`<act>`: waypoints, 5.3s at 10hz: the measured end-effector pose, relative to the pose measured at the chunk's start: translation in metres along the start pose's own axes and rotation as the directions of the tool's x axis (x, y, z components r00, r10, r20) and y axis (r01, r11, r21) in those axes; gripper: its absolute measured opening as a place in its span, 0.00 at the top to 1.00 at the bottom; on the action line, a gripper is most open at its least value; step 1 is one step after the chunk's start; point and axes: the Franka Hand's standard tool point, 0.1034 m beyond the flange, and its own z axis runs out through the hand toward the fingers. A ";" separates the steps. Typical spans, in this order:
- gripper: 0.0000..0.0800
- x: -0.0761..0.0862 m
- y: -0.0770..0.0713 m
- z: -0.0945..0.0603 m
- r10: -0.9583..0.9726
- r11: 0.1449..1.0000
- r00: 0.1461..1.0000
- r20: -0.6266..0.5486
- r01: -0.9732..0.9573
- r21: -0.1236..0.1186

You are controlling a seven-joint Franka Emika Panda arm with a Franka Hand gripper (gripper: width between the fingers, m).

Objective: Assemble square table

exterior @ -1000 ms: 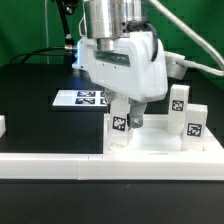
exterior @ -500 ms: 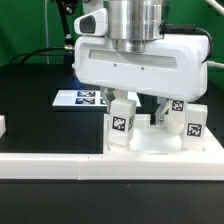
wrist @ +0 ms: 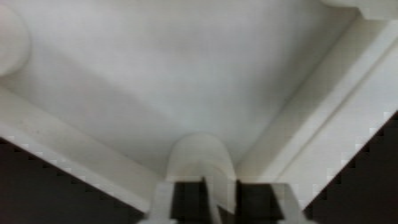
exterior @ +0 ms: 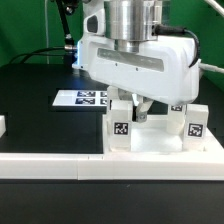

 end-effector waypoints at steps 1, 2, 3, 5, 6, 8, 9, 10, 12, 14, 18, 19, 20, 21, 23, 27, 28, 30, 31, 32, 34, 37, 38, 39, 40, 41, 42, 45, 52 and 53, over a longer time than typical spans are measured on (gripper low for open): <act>0.95 -0.001 0.000 0.000 0.083 0.997 0.997 0.001 -0.083 0.000; 0.99 -0.001 -0.001 0.000 0.157 0.988 0.988 0.001 -0.157 0.000; 1.00 -0.001 -0.001 0.000 0.214 0.977 0.977 0.000 -0.214 0.000; 1.00 -0.001 0.000 0.000 0.156 0.988 0.988 0.000 -0.156 -0.001; 1.00 -0.001 0.001 0.000 0.108 0.994 0.994 0.001 -0.108 -0.004; 0.65 0.001 0.008 -0.001 -0.261 0.965 0.965 0.019 0.261 -0.013; 0.65 0.002 0.009 -0.001 -0.389 0.921 0.921 0.019 0.389 -0.017; 0.44 0.002 0.009 0.000 -0.430 0.902 0.903 0.017 0.430 -0.017; 0.26 0.004 0.010 0.000 -0.543 0.840 0.840 0.018 0.543 -0.016; 0.19 0.019 0.006 -0.009 -0.647 0.762 0.762 0.013 0.647 -0.006; 0.19 0.030 0.003 -0.013 -0.590 0.807 0.807 0.002 0.590 -0.001; 0.24 0.031 0.003 -0.013 -0.590 0.807 0.807 0.002 0.590 -0.001; 0.45 0.030 0.003 -0.013 -0.546 0.837 0.837 0.002 0.546 0.000; 0.45 0.030 0.003 -0.013 -0.469 0.883 0.883 0.002 0.469 0.000; 0.64 0.030 0.003 -0.013 -0.347 0.938 0.938 0.002 0.347 -0.001; 0.64 0.032 0.005 -0.012 -0.008 1.000 1.000 -0.002 0.008 -0.001; 0.64 0.031 0.006 -0.012 0.128 0.992 0.992 -0.012 -0.128 0.004; 0.64 0.030 0.009 -0.011 0.494 0.869 0.870 0.005 -0.494 0.009; 0.64 0.030 0.010 -0.011 0.606 0.795 0.795 0.041 -0.607 0.011; 0.64 0.030 0.010 -0.012 0.709 0.703 0.701 0.081 -0.711 0.000; 0.64 0.032 0.011 -0.012 0.852 0.518 0.511 0.114 -0.854 -0.046; 0.36 0.030 0.003 -0.013 0.710 0.700 0.697 0.099 -0.714 0.008; 0.36 0.022 -0.002 -0.012 0.551 0.831 0.829 0.095 -0.556 0.032; 0.23 0.018 -0.001 -0.010 0.416 0.906 0.904 0.096 -0.421 0.041; 0.23 0.020 0.000 -0.010 0.387 0.919 0.917 0.092 -0.392 0.045; 0.19 0.020 0.000 -0.010 0.328 0.942 0.941 0.088 -0.333 0.050; 0.19 0.020 0.000 -0.010 0.252 0.965 0.964 0.084 -0.257 0.056; 0.19 0.028 0.006 -0.001 -0.258 0.964 0.966 0.030 0.255 0.080; 0.64 0.029 0.006 -0.001 -0.034 0.997 0.998 0.047 0.031 0.070; 0.64 0.029 0.007 -0.001 0.035 0.997 0.998 0.052 -0.038 0.066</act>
Offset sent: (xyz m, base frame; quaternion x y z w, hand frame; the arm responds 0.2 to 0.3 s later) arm 0.0000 0.0000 0.0000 0.0000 0.0000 0.0000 1.0000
